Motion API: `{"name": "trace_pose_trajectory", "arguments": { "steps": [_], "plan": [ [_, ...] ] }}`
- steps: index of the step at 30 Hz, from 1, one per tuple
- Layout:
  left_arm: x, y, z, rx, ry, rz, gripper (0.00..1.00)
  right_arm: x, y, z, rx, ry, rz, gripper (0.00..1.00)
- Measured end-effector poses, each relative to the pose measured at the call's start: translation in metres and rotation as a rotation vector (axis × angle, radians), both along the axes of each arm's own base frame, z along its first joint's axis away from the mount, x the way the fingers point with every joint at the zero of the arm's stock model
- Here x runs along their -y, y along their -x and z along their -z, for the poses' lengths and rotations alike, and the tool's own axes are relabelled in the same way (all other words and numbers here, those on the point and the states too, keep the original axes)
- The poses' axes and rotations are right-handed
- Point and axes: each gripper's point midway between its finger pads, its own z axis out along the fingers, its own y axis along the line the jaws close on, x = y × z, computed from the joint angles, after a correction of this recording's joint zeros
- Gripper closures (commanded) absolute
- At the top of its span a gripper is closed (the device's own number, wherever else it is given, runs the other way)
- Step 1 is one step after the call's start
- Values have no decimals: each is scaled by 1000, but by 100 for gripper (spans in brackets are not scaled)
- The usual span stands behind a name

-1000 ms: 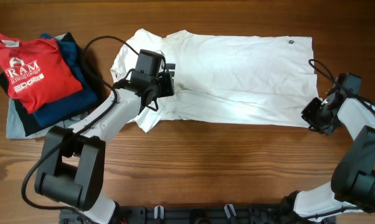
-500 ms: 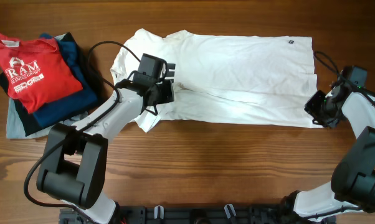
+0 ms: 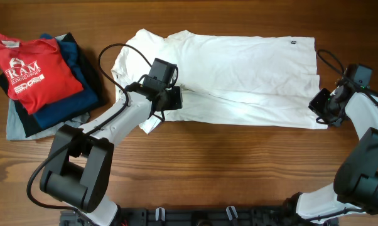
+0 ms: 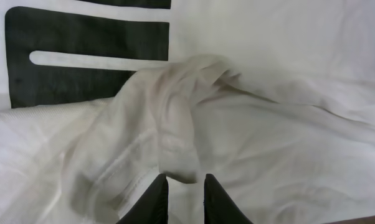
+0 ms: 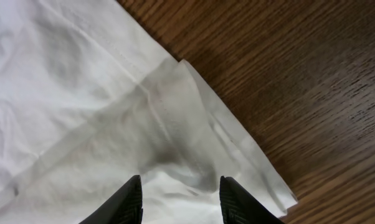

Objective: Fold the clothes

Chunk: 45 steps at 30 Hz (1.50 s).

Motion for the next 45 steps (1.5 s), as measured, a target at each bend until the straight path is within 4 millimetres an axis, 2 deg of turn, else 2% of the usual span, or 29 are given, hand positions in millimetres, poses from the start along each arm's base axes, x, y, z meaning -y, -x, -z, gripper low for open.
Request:
{"name": "trace_pose_trajectory", "arguments": {
  "steps": [5, 9, 12, 16, 29, 36, 45],
  "plan": [
    [0, 0, 0, 0, 0, 0, 80, 2, -1, 1, 1, 11, -2, 60],
    [0, 0, 0, 0, 0, 0, 80, 1, 2, 11, -31, -1, -6, 64],
    [0, 0, 0, 0, 0, 0, 79, 1, 4, 14, -40, 0, -9, 73],
    [0, 0, 0, 0, 0, 0, 79, 1, 4, 14, -44, 4, -17, 95],
    [0, 1, 1, -5, -2, 0, 79, 1, 5, 13, -48, 1, -15, 96],
    [-1, 1, 1, -6, -3, 0, 80, 15, -27, -5, 67, 52, -14, 95],
    [-1, 2, 1, -7, -3, 0, 80, 24, -51, -15, 171, 90, -16, 93]
  ]
}}
